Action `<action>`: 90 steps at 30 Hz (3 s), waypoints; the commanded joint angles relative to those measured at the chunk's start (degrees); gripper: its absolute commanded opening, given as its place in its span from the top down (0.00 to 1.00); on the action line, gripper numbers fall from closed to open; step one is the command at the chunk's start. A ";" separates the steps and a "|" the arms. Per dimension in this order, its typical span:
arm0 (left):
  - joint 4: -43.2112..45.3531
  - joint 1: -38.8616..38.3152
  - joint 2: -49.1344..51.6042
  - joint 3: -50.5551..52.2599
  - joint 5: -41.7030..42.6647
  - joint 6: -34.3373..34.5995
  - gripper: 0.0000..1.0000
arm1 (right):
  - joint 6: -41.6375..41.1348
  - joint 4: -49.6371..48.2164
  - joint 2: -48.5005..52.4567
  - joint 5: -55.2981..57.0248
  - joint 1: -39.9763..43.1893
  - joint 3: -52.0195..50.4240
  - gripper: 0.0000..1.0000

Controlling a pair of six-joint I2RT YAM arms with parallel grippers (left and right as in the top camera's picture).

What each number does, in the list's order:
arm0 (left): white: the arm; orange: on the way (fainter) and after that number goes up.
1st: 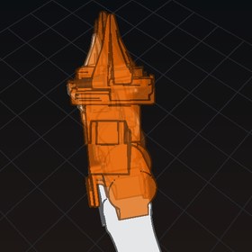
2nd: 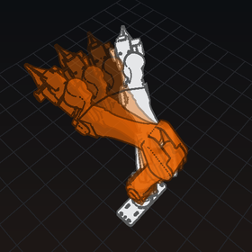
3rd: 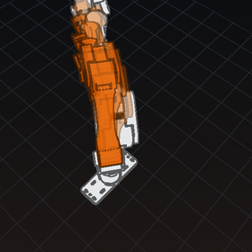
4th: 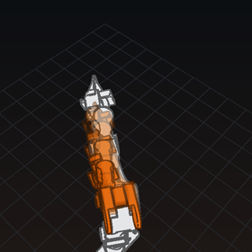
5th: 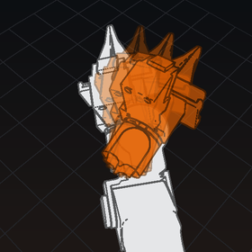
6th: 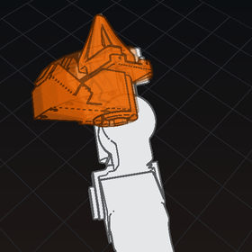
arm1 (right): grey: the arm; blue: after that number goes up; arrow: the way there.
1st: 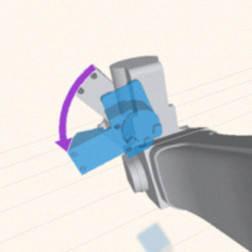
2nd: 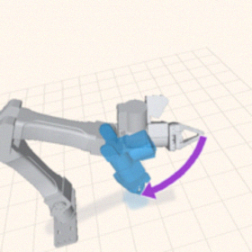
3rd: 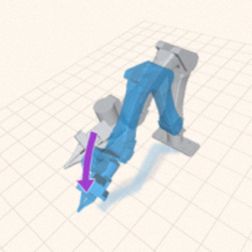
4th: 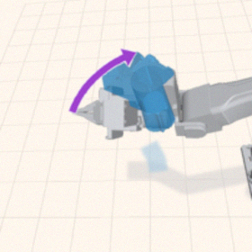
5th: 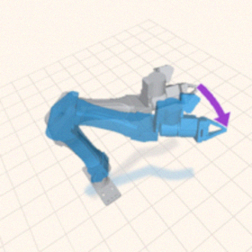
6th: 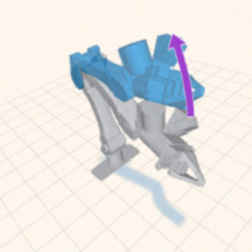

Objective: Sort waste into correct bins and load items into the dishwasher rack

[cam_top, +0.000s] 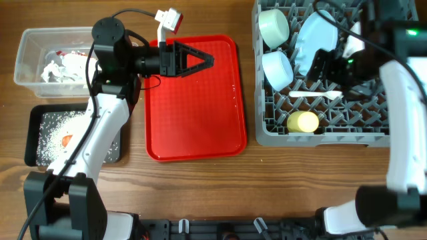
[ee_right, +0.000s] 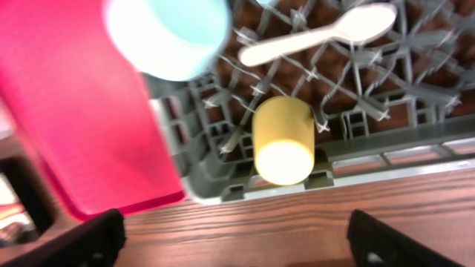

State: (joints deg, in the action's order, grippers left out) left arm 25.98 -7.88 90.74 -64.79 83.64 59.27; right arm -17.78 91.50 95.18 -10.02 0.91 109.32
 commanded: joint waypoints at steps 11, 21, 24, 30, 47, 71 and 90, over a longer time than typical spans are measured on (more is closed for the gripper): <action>0.20 0.00 -0.74 -0.46 0.31 -0.50 0.00 | 14.45 0.61 -39.21 -2.27 -0.35 1.79 0.00; 0.17 0.00 -0.74 -0.46 0.31 -0.50 0.00 | 11.80 -51.45 -71.41 2.05 -0.35 -58.86 0.00; 0.20 0.00 -0.74 -0.46 0.31 -0.50 0.00 | 12.68 -68.67 -82.82 0.98 -0.35 -77.59 0.00; 0.20 0.00 -0.74 -0.46 0.31 -0.50 0.00 | 14.78 -93.79 -94.99 -2.93 -0.42 -106.53 0.00; 0.20 0.00 -0.74 -0.46 3.15 1.18 0.00 | 14.78 -92.70 -94.90 -2.25 -0.50 -109.02 0.00; -42.95 1.36 -65.75 35.34 -36.33 -91.56 0.00 | 14.75 -92.67 -94.90 -2.25 -0.50 -109.02 0.00; -22.77 8.15 -88.83 64.28 -77.88 -48.33 0.00 | 14.75 -92.67 -94.90 -2.23 -0.50 -109.02 0.00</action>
State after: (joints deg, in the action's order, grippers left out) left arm 6.24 -0.19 3.99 -1.39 13.13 10.26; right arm -3.53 -0.93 0.73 -12.19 0.80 0.36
